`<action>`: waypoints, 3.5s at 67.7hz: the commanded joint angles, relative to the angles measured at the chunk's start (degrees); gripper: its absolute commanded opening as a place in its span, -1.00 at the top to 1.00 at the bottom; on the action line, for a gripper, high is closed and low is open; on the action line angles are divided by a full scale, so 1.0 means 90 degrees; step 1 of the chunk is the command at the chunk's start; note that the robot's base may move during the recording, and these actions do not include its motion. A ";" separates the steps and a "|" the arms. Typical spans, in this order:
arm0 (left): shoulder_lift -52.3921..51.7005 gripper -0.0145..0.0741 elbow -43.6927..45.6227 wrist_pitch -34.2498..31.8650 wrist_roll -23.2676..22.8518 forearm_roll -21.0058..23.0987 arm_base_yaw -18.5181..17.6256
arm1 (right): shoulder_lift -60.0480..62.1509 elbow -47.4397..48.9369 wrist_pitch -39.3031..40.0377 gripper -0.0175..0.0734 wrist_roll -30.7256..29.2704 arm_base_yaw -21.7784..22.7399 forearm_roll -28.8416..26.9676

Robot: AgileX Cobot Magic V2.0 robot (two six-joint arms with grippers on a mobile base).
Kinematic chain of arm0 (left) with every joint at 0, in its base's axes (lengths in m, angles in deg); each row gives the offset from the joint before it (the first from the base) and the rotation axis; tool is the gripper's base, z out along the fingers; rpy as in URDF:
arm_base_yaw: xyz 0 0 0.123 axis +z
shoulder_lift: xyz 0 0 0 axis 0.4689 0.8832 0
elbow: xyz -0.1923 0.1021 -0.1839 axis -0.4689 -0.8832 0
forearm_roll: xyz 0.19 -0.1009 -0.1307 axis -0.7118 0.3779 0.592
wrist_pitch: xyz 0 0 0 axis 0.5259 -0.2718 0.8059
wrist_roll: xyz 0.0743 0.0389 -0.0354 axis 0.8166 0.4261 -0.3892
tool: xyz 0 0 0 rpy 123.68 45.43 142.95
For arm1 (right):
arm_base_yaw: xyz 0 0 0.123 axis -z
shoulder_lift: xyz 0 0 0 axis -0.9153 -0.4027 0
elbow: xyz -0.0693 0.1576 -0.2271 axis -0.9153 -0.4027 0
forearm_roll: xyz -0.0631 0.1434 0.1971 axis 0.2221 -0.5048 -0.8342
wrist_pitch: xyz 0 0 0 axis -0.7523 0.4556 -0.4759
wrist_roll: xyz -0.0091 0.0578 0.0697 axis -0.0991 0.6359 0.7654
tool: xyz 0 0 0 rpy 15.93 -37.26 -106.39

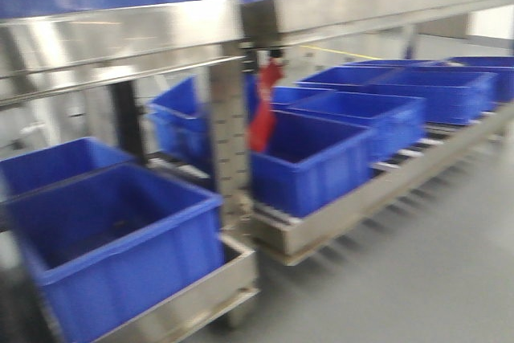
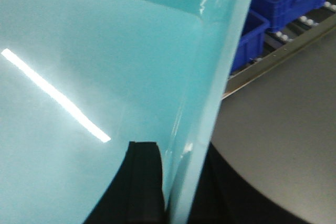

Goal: Move two blue bins to right shelf middle

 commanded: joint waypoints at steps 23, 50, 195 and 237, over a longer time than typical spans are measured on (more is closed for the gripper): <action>-0.0155 0.92 0.0108 -0.0642 -0.0164 0.0209 0.0034 | 0.0046 0.0026 -0.0110 0.95 -0.0215 0.0055 0.0289; -0.0155 0.92 0.0108 -0.0642 -0.0164 0.0209 0.0034 | 0.0046 0.0026 -0.0110 0.95 -0.0215 0.0055 0.0289; -0.0155 0.92 0.0108 -0.0642 -0.0164 0.0209 0.0034 | 0.0046 0.0026 -0.0110 0.95 -0.0215 0.0055 0.0289; -0.0155 0.92 0.0108 -0.0642 -0.0164 0.0209 0.0034 | 0.0046 0.0026 -0.0110 0.95 -0.0215 0.0055 0.0289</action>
